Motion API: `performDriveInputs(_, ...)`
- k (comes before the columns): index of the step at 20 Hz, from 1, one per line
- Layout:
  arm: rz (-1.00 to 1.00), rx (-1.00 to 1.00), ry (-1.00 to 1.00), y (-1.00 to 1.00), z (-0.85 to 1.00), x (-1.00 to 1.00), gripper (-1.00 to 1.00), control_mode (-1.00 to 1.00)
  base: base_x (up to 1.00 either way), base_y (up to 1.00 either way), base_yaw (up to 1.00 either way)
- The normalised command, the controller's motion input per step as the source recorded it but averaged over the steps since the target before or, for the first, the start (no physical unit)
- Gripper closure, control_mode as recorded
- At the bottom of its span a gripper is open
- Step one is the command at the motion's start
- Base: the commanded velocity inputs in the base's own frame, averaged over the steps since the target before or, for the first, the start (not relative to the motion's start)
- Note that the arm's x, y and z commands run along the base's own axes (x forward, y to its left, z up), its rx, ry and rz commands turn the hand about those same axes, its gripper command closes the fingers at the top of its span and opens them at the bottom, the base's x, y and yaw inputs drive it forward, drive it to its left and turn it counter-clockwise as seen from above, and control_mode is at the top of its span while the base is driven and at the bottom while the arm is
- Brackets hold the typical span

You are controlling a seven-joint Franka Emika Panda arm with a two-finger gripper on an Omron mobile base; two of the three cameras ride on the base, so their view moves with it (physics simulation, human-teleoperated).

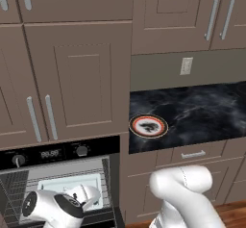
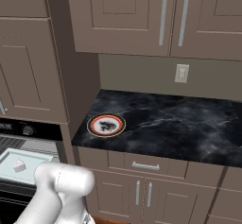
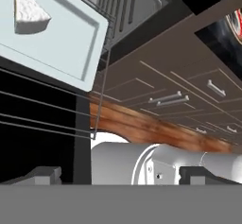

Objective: Take the baked cake out of the oven and place it on the plate for cooling. Then close the oven door.

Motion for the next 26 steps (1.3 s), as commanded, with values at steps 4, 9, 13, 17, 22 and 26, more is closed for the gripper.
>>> performDriveInputs(4,0.15,0.09,0.0,-0.3,0.15,0.02,-1.0,-1.0,0.0,0.0,0.0)
performDriveInputs(9,0.11,0.04,-0.02,-0.34,0.03,-0.01,-1.0,-1.0,0.0,0.0,0.0)
performDriveInputs(13,0.02,0.1,-0.02,-0.2,0.12,0.0,-1.0,-1.0,0.0,0.0,0.0)
performDriveInputs(17,0.0,0.06,-0.07,-0.15,0.11,0.05,-1.0,-1.0,0.0,0.0,0.0)
performDriveInputs(22,0.0,0.03,-0.03,-0.15,0.17,0.21,-1.0,-1.0,0.0,0.0,0.0)
performDriveInputs(26,0.0,0.0,-0.01,-0.15,0.02,0.2,-1.0,-1.0,0.0,0.0,0.0)
